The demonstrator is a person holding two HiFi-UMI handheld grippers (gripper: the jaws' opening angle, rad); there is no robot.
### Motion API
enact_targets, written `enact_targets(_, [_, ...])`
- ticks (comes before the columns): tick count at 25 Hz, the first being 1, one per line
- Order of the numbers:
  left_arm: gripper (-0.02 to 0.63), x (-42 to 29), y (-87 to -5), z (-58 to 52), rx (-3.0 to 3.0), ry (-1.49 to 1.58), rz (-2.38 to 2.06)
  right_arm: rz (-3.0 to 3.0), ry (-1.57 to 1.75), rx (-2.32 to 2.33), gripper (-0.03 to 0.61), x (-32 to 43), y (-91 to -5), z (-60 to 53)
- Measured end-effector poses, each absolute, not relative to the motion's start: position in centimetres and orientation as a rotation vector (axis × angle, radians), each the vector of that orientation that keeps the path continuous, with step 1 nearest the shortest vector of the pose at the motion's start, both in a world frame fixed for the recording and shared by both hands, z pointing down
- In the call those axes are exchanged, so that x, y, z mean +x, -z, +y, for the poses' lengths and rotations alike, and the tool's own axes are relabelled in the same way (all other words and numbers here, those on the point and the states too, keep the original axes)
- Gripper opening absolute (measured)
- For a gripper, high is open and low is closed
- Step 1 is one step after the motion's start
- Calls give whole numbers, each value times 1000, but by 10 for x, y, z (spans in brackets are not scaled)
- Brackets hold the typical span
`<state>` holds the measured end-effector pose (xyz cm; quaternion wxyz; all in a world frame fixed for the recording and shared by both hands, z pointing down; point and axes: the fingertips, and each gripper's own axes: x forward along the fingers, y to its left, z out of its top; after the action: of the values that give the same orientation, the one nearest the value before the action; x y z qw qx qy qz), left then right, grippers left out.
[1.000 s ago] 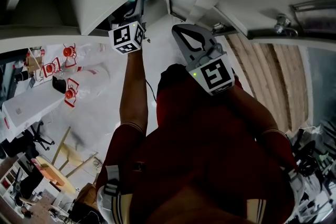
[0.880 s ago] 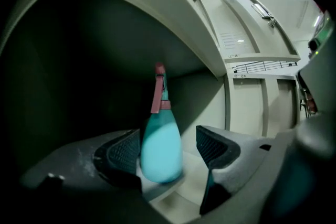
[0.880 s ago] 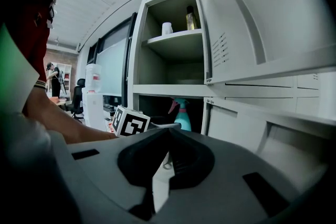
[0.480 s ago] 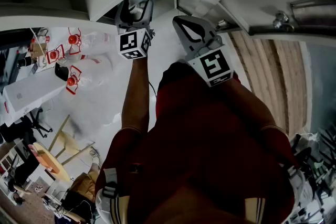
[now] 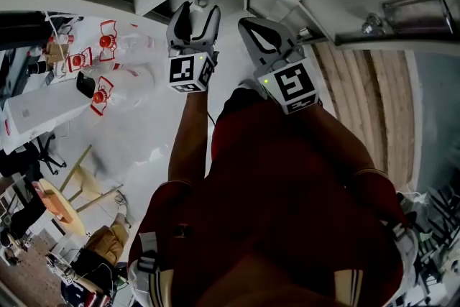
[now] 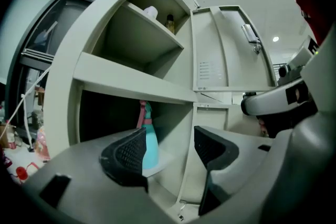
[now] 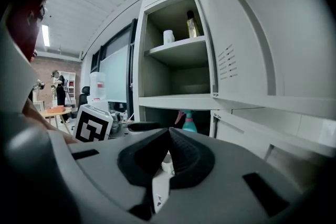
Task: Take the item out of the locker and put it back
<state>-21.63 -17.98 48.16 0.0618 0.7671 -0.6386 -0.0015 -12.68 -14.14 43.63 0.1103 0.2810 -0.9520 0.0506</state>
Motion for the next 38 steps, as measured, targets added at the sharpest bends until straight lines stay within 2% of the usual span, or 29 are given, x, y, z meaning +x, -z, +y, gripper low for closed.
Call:
enact_targets(12, [188,-190,-412,-140,2357,54,-1995,-2857,-134,752,-3,-122,-401,-130])
enact_targets(19, [83,-183,-396,-115,2325,0,-2035,-2908,-115,711,-3,-117,-384,-119])
enact_targets(30, [9,-168,-364,-88,2343,28,-2092,-2988,-60,660,-3,-109,-361,-98])
enact_targets(38, [6,-155,-340,-80,2381,57,-2078,-3036,-87,633,-3,-100,-346,-89])
